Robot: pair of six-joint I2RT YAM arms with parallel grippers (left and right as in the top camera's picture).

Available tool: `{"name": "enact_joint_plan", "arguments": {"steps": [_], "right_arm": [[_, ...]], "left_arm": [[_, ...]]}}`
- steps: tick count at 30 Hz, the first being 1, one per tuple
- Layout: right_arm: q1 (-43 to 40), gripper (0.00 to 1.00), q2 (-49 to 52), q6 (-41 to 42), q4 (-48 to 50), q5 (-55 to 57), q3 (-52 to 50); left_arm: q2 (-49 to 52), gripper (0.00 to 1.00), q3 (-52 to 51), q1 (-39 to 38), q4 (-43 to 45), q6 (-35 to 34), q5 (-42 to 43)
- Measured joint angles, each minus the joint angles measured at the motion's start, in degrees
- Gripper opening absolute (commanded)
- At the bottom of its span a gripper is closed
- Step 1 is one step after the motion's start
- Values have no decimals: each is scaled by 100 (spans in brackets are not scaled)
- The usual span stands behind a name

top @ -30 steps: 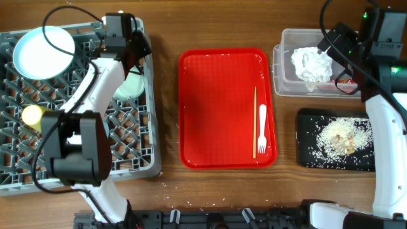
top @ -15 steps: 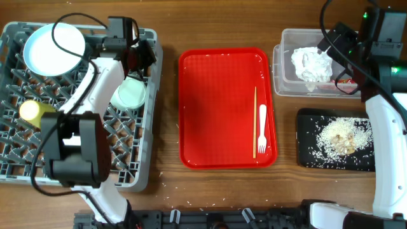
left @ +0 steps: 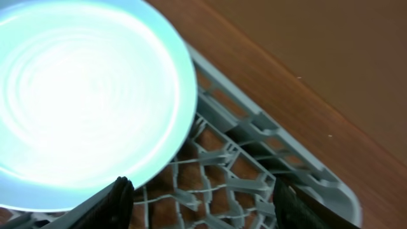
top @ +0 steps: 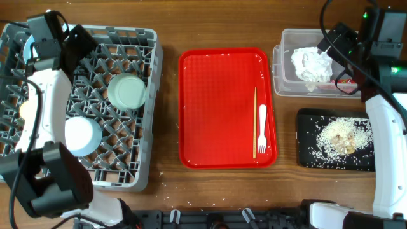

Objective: Sort waste into correct bins and load items into the dishwasher rack

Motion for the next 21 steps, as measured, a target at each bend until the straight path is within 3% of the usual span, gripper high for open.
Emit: {"name": "enact_joint_plan", "arguments": {"steps": [2, 12, 15, 19, 21], "right_arm": [[0, 100, 0, 0, 0, 0, 0], [0, 100, 0, 0, 0, 0, 0], [0, 100, 0, 0, 0, 0, 0], [0, 100, 0, 0, 2, 0, 0], [0, 100, 0, 0, 2, 0, 0]], "left_arm": [[181, 83, 0, 166, 46, 280, -2], [479, 71, 0, 225, 61, 2839, 258], [527, 57, 0, 225, 92, 3488, 260], [575, 27, 0, 225, 105, 3840, 24], [629, 28, 0, 225, 103, 3904, -26]]}}
